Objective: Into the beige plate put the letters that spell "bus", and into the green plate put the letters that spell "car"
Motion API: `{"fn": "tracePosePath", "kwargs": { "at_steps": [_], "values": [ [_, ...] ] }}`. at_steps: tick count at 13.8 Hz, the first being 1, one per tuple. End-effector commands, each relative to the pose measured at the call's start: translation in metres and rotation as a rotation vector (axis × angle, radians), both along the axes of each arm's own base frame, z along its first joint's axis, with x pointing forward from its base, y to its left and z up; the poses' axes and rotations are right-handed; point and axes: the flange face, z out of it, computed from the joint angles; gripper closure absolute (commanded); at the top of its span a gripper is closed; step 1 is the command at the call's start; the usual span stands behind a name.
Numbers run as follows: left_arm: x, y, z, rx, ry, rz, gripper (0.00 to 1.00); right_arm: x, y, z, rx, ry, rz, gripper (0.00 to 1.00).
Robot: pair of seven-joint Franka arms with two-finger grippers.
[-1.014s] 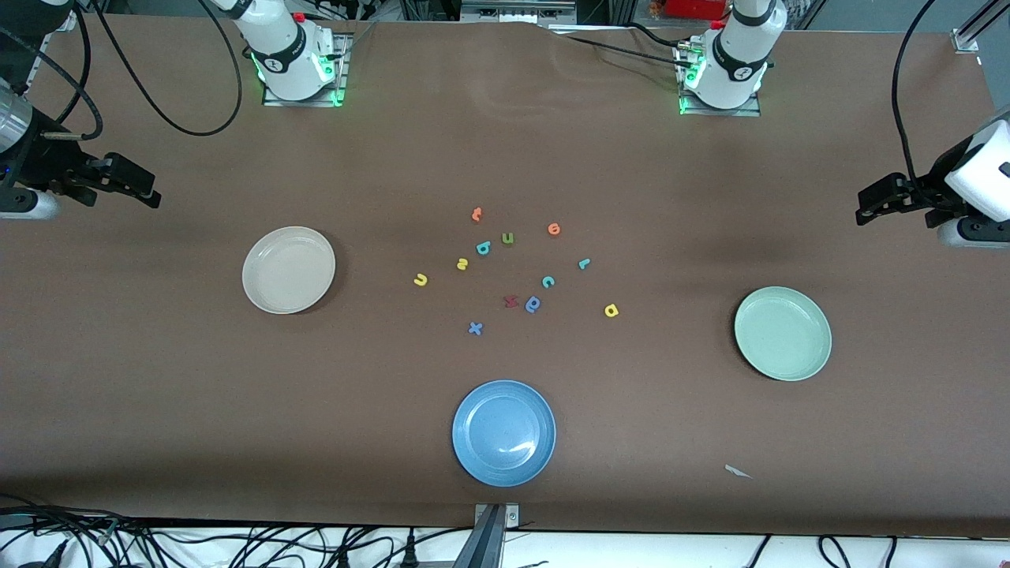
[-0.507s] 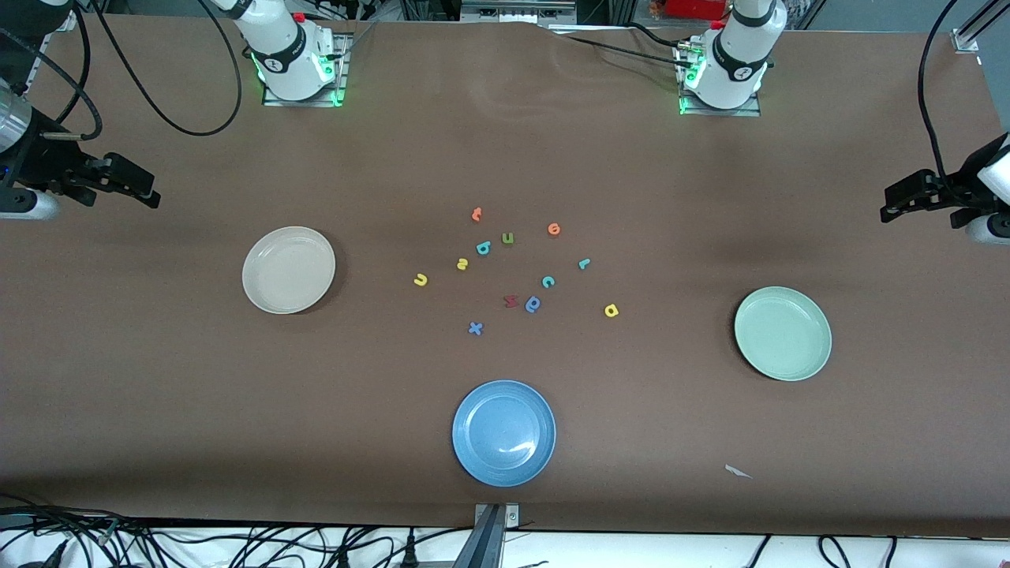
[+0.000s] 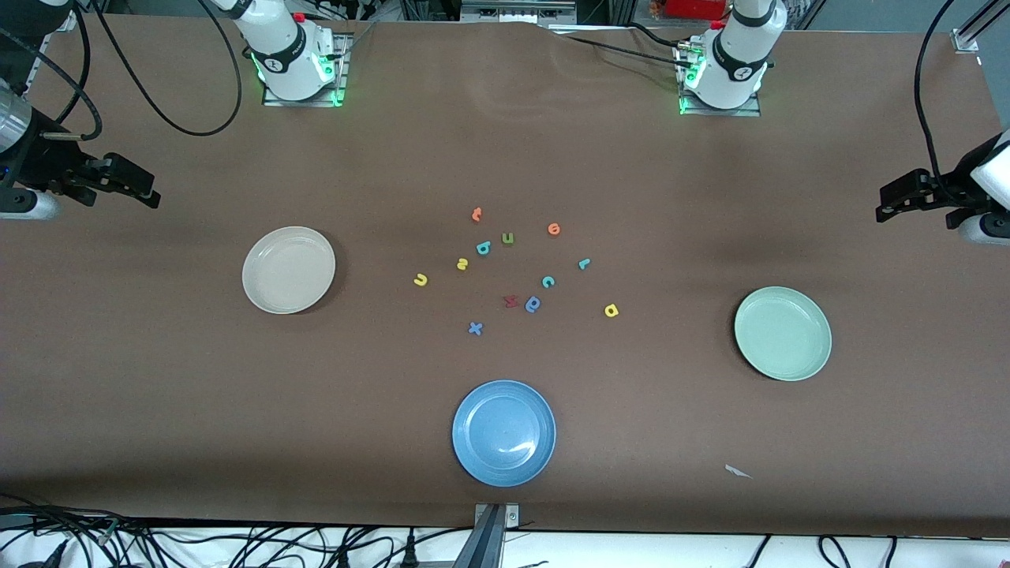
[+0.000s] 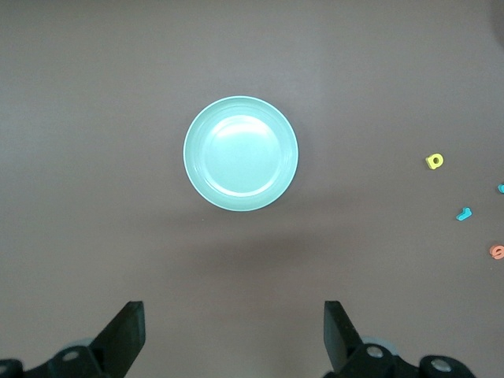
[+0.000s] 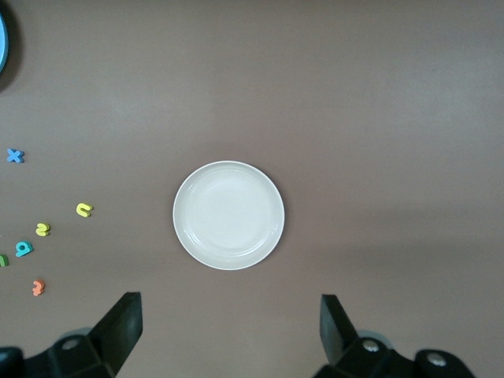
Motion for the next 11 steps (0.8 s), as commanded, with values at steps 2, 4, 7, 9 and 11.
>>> {"fn": "tracePosePath", "kwargs": {
  "at_steps": [2,4,7,9,11],
  "values": [
    [-0.0045,-0.0126,0.0052,0.017,0.001,-0.051,0.0,-0.0009,-0.0022,0.0032,-0.011,0.005,-0.004,0.0],
    [-0.0044,-0.0126,0.0059,0.017,-0.001,-0.053,0.0,-0.0009,0.0003,0.0032,-0.011,0.005,0.0,0.0],
    [-0.004,-0.0118,0.0102,0.017,-0.01,-0.051,0.0,-0.0008,0.0004,0.004,-0.011,0.004,0.0,0.0],
    [-0.0039,-0.0126,0.011,0.017,-0.011,-0.051,0.0,-0.0008,0.0021,0.004,-0.011,0.004,0.002,0.0],
    [-0.0035,-0.0127,0.0101,0.017,-0.01,-0.051,0.0,-0.0009,0.0029,0.0032,-0.011,0.005,0.005,0.0]
  ]
}}
